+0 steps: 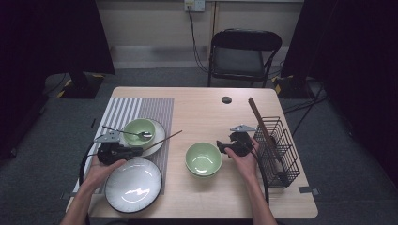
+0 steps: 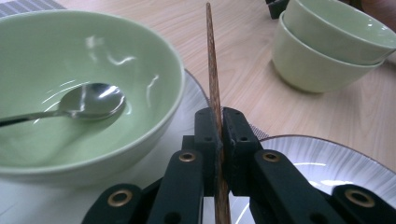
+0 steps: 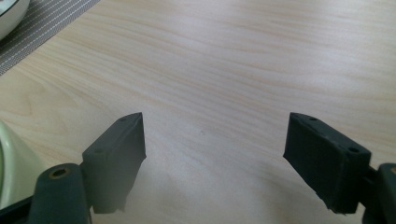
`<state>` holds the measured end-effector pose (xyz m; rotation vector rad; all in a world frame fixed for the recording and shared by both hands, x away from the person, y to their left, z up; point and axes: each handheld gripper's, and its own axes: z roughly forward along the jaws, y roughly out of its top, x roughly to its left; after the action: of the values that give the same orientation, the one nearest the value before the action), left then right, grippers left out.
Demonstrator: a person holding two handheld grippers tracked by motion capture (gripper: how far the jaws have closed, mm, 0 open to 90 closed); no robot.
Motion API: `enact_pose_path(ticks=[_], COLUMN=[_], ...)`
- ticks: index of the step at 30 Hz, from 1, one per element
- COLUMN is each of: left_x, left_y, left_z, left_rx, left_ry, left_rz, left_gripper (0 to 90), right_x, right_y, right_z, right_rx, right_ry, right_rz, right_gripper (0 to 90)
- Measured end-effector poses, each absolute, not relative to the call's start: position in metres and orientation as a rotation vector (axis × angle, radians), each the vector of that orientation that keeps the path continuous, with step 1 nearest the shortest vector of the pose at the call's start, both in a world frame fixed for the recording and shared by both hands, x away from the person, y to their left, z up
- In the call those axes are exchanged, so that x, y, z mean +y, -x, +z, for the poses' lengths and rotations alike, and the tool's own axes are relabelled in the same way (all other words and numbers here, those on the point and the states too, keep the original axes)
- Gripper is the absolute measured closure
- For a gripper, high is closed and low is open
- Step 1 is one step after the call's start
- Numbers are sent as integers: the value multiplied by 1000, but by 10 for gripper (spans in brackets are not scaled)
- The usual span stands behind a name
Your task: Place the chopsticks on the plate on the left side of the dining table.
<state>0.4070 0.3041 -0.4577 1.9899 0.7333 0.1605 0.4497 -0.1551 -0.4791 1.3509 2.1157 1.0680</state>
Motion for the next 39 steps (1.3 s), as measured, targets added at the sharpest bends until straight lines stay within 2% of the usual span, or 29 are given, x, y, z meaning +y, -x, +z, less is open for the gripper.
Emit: enact_pose_path(ticks=[10, 39], left_x=[315, 319], left_y=[-409, -421], left_z=[-464, -479], left_rx=[765, 831], left_ry=[-2046, -2048], left_rz=[198, 203], left_gripper=[854, 828], right_x=[-154, -150], right_y=[-449, -448], right_z=[-498, -500], right_rx=[2152, 2155], right_ry=[-1384, -1336], right_rz=[1001, 949], right_gripper=[195, 192])
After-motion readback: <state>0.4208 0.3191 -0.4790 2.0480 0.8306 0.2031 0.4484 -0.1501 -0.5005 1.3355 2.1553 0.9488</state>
